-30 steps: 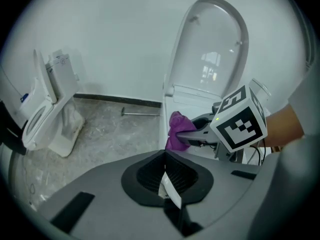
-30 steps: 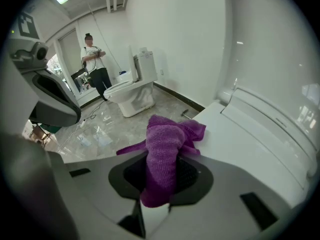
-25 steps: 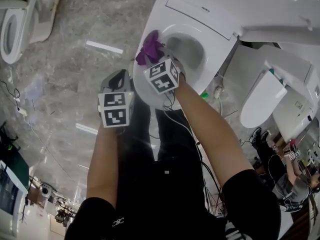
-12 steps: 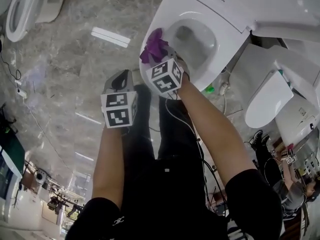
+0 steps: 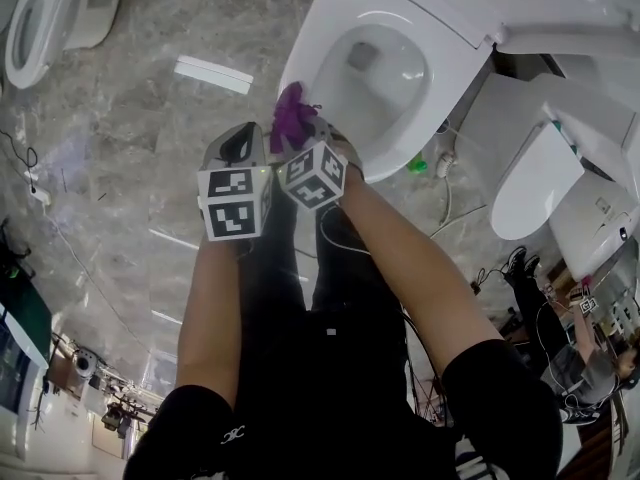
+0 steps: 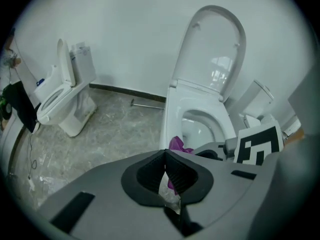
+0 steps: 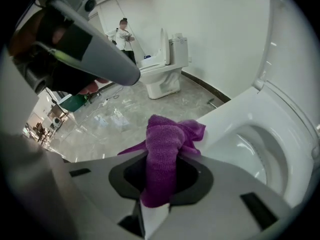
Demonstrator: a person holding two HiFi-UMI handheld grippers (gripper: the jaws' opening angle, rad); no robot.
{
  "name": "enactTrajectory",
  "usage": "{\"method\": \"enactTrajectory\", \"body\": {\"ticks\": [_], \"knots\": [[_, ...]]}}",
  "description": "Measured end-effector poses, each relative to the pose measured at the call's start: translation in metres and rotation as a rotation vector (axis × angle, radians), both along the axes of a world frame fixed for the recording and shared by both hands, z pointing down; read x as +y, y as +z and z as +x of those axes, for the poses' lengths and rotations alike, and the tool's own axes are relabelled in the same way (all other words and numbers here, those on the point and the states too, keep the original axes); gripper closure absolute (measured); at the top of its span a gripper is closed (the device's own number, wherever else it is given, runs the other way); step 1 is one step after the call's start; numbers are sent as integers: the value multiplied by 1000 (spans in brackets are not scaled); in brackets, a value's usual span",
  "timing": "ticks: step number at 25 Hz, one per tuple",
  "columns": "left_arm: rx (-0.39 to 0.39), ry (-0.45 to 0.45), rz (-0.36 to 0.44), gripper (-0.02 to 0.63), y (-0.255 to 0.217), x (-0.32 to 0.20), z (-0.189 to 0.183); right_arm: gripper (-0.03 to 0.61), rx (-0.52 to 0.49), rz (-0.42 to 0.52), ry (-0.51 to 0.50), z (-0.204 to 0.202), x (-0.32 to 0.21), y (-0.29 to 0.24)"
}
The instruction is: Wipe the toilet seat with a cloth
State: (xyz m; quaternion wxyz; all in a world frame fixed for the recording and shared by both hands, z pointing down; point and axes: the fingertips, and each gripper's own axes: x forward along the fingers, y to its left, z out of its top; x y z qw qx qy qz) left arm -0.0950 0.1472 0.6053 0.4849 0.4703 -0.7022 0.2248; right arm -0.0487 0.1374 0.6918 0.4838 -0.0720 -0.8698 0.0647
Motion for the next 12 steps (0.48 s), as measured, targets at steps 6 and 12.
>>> {"method": "enactTrajectory", "body": {"ticks": [6,12], "knots": [[7,39,5,607,-2,7,8,485,26,-44,52,32,33,-1],[7,83,3,607,-5,16,14,485,45,-73,105,60,50,-1]]}}
